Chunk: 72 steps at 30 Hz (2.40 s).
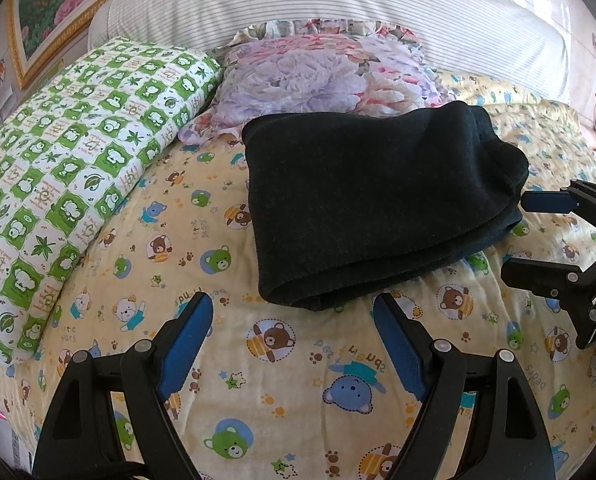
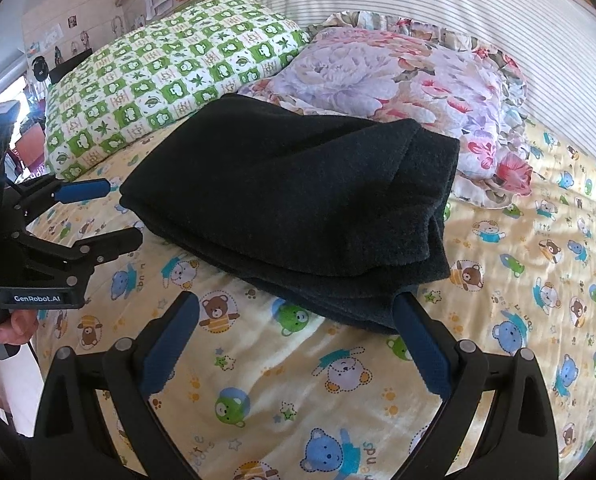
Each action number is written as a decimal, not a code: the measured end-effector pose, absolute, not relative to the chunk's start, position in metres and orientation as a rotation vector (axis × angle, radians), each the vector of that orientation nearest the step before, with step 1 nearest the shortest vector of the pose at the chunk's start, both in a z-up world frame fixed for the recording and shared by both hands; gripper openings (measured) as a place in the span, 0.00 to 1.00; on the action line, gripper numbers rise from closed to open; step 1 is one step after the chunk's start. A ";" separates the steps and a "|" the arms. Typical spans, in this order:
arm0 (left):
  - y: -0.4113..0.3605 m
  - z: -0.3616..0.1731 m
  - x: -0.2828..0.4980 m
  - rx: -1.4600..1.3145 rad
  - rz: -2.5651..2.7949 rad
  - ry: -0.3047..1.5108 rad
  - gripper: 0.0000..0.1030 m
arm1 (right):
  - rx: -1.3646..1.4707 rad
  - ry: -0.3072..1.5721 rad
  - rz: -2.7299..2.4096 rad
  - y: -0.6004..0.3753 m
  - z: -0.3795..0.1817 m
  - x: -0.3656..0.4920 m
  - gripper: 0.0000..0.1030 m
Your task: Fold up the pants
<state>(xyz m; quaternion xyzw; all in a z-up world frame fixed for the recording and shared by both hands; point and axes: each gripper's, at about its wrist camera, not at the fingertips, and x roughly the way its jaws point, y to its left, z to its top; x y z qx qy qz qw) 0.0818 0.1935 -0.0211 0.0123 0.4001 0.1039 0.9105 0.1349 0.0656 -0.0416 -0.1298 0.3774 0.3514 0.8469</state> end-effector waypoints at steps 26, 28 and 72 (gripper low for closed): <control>0.195 -0.021 0.081 0.019 0.225 0.824 0.81 | -0.274 0.796 0.740 0.067 -0.041 0.134 0.95; 0.195 -0.021 0.081 0.022 0.228 0.821 0.81 | -0.274 0.795 0.740 0.067 -0.041 0.134 0.95; 0.201 -0.016 0.093 0.013 0.237 0.812 0.81 | -0.245 0.794 0.731 0.068 -0.036 0.142 0.95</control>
